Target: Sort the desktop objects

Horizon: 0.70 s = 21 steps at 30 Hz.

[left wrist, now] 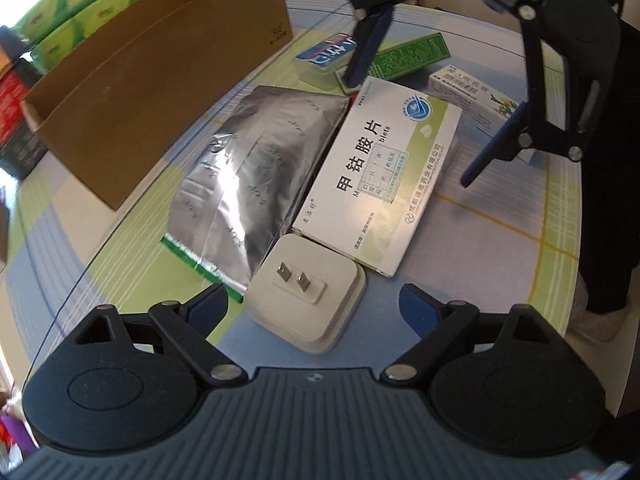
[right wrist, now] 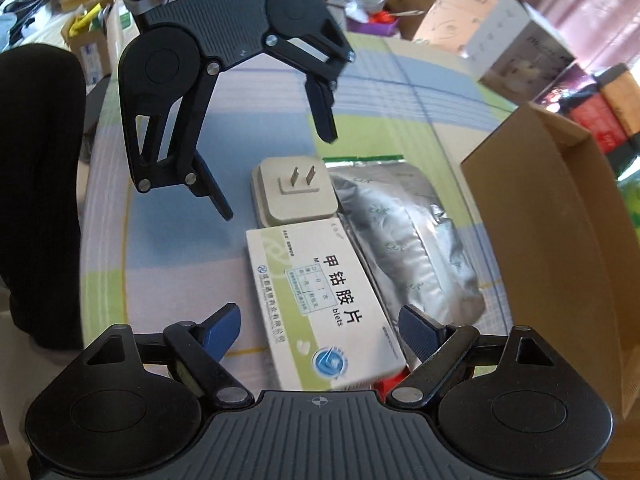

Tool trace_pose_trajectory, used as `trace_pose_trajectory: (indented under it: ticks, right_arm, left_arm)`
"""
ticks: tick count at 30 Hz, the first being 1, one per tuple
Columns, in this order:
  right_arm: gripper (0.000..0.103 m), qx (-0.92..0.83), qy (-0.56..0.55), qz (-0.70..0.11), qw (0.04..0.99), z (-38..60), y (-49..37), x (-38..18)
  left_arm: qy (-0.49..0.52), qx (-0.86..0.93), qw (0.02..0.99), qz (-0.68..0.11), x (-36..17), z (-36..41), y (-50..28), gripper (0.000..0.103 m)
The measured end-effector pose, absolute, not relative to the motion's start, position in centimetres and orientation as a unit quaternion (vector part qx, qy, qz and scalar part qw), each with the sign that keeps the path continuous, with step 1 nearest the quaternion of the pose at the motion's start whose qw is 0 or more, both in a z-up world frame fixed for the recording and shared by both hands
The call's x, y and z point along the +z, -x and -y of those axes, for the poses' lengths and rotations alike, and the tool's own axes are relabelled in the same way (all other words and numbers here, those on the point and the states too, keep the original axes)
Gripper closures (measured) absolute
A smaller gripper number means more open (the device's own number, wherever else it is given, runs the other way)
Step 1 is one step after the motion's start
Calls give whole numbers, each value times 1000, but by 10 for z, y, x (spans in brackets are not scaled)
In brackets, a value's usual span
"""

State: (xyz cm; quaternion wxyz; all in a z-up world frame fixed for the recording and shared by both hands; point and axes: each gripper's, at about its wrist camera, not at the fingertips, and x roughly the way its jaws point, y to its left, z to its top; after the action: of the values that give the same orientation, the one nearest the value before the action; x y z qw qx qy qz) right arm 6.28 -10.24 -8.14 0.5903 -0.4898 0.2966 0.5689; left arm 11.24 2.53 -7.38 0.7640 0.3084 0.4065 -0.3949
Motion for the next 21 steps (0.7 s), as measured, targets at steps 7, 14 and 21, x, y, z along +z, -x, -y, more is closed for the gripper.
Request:
trace_pose_trajectory:
  ticks: [7, 14, 21]
  right_arm:
    - [19, 576, 492, -312, 573, 85, -75, -100]
    - [29, 564, 479, -333, 585, 79, -76, -105]
    - [31, 563, 467, -349, 586, 78, -75, -102]
  left_arm:
    - [-320, -426, 741, -408, -92, -20, -124, 19]
    - [-296, -430, 736, -430, -90, -23, -120, 30]
    - [-316, -431, 724, -437, -89, -21, -112, 32]
